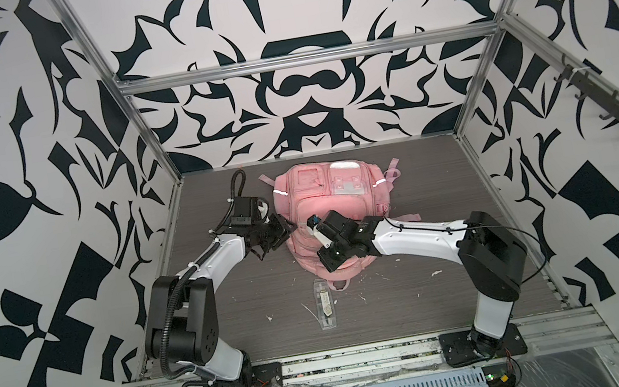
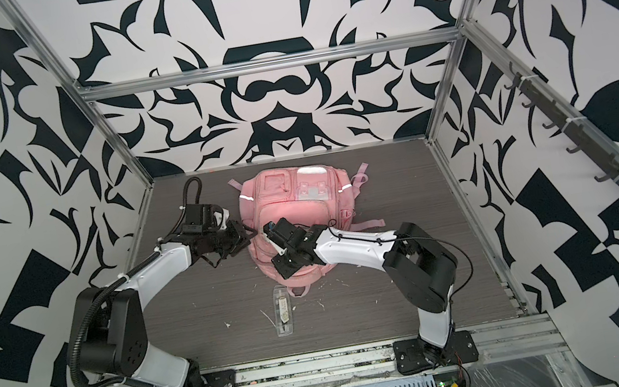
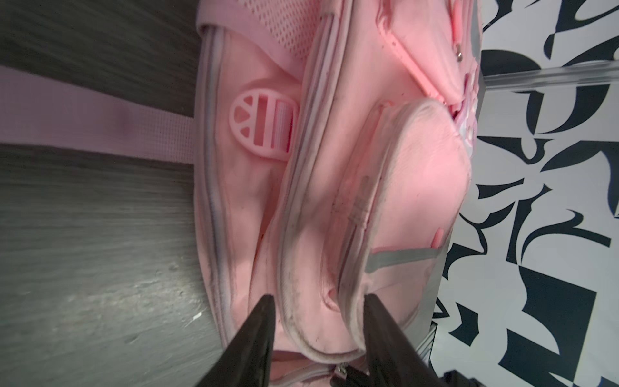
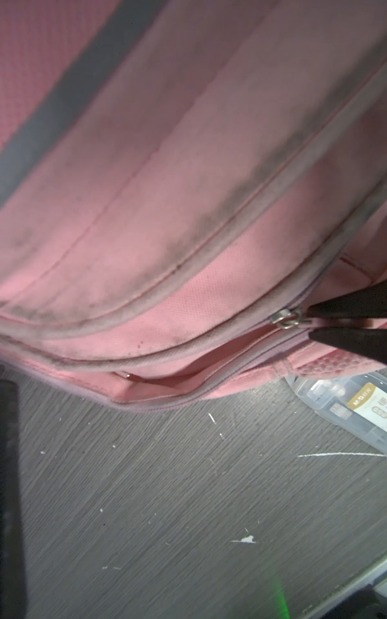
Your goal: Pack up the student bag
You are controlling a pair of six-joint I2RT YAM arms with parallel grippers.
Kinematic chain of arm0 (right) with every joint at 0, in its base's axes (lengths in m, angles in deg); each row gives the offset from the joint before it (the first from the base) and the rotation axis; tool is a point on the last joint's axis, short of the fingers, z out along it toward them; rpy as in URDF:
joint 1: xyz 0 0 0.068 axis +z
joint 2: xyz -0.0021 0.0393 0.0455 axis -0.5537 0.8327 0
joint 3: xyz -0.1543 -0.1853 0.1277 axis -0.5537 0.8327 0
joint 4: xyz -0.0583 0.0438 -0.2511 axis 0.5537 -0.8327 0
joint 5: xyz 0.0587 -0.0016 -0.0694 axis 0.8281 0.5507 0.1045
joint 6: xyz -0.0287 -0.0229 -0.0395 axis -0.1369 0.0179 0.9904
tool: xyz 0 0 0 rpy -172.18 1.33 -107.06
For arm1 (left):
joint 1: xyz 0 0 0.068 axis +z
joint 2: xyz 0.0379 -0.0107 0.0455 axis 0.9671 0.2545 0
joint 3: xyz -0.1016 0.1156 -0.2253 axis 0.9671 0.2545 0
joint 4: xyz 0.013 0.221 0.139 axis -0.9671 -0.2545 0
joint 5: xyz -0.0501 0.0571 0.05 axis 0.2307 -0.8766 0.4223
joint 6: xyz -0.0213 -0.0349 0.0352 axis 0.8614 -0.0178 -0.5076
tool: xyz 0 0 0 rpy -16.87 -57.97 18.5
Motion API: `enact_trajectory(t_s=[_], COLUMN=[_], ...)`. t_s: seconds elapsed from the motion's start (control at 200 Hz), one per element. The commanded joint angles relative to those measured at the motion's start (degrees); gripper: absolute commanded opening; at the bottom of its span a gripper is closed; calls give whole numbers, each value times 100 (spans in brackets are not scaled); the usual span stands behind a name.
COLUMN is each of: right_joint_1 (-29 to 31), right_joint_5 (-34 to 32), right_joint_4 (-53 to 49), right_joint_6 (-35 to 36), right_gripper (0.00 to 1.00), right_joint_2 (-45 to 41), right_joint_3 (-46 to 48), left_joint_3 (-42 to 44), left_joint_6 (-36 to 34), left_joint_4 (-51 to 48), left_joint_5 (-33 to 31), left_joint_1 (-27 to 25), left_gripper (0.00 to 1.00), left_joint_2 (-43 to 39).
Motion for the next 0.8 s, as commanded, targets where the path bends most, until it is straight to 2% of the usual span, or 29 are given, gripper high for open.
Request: enact_trajectory(t_s=[0.0,0.2,0.33,0.415,0.795], right_joint_1=[41,48,49,53,49], right_joint_5=[128,161,90,51,74], right_joint_4=[-70,-104,-141,-145,-177], right_joint_6=[2,0,2,-6,29], right_gripper=[0,0,0,0,0], right_joint_2=[-111,-156,-242,-278,-217], right_joint_3=[-188,-238,-205,-173,-265], left_joint_3=[155,186,185,222,743], left_joint_6=[5,158,199,198,286], left_joint_4=[15,296,346,346,320], left_joint_5=[-86,-88,-72,-73,-192], left_joint_1=[-223,-512,-559,-569,-677], left_gripper=[46,44,35,32,36], left_joint_2=[-33,195,257,196,-352])
